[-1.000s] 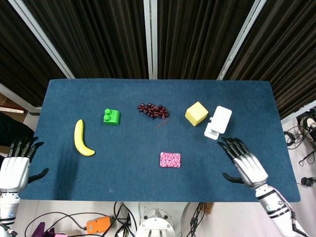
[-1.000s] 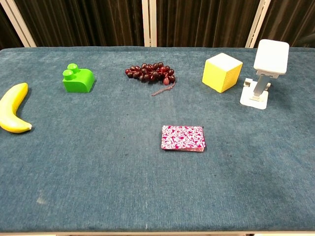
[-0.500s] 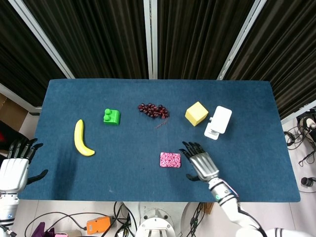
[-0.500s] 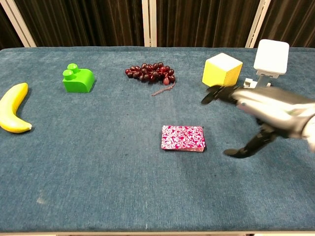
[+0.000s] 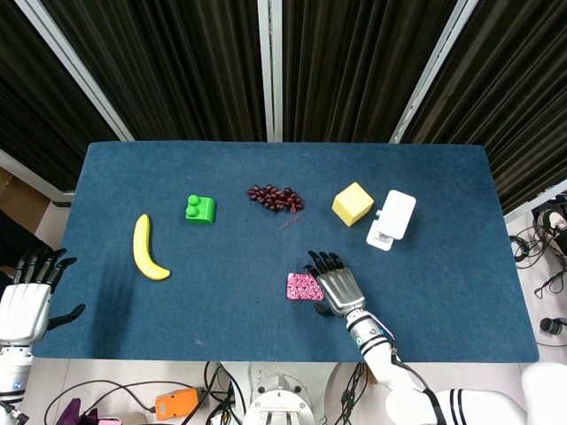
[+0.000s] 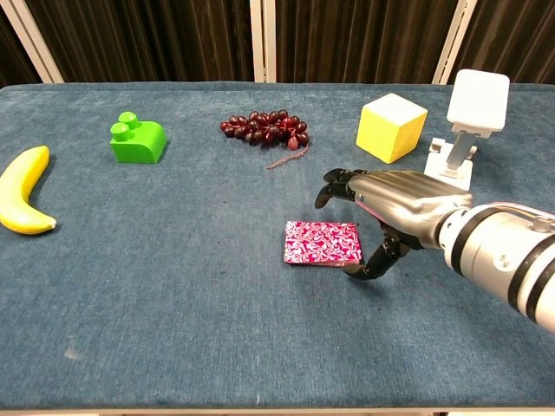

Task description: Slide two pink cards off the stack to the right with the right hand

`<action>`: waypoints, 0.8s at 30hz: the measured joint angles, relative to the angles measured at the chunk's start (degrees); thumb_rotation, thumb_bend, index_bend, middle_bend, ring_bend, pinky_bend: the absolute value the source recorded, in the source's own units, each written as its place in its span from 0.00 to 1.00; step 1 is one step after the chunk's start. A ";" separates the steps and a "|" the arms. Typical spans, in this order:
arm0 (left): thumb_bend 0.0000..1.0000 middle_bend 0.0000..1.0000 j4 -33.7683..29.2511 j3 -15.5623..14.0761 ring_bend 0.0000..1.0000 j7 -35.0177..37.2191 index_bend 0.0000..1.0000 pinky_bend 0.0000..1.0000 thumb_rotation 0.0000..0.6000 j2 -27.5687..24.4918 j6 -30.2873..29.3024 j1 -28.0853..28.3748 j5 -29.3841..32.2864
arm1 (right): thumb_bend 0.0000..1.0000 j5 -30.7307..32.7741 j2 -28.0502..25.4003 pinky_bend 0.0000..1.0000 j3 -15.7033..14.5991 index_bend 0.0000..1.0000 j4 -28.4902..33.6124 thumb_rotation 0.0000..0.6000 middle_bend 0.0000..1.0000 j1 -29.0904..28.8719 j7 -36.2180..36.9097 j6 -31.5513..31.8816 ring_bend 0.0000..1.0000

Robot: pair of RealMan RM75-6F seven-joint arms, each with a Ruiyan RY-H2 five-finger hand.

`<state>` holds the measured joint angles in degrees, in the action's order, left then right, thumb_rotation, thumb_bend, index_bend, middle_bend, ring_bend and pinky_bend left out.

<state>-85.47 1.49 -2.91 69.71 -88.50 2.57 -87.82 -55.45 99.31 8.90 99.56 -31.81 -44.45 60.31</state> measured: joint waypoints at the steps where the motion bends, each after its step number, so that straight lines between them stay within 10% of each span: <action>1: 0.07 0.12 0.05 0.02 0.02 0.07 0.21 0.00 1.00 0.04 0.04 0.03 0.01 | 0.46 0.72 0.14 0.11 0.07 0.26 0.00 1.00 0.05 -0.26 -0.16 0.02 0.01; 24: 0.07 0.12 0.31 0.11 0.02 0.06 0.21 0.00 1.00 0.08 0.45 0.32 0.24 | 0.51 11.28 0.30 0.06 -0.14 0.30 0.79 1.00 0.05 -6.42 -0.37 0.94 0.01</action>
<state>-85.15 1.60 -2.85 69.79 -88.05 2.89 -87.59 -44.17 99.60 8.77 100.35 -38.23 -44.82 61.24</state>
